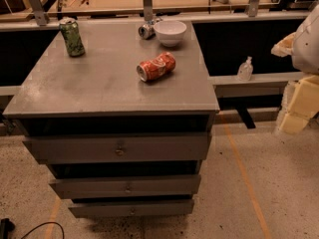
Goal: Pick green can
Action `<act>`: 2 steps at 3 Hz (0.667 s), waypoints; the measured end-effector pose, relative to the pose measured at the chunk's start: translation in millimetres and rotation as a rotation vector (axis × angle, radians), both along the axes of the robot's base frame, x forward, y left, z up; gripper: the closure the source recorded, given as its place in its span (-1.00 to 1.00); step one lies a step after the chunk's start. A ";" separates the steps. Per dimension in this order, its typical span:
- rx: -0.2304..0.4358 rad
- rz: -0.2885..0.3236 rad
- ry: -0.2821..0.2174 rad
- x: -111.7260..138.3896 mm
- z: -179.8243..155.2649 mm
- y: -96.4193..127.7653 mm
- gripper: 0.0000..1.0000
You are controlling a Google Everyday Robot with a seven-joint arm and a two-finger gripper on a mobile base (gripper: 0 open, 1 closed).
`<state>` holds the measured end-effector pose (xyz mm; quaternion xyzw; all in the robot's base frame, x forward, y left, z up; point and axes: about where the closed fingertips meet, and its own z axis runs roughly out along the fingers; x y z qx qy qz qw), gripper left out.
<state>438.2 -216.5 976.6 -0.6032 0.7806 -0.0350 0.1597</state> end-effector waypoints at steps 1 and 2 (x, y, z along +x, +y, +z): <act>0.000 0.000 0.000 0.0 0.1 0.0 -1.00; 0.075 0.010 -0.048 7.4 5.5 9.8 -1.00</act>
Offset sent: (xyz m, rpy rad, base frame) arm 0.0190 0.0229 0.0111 0.1999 -0.1084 0.0266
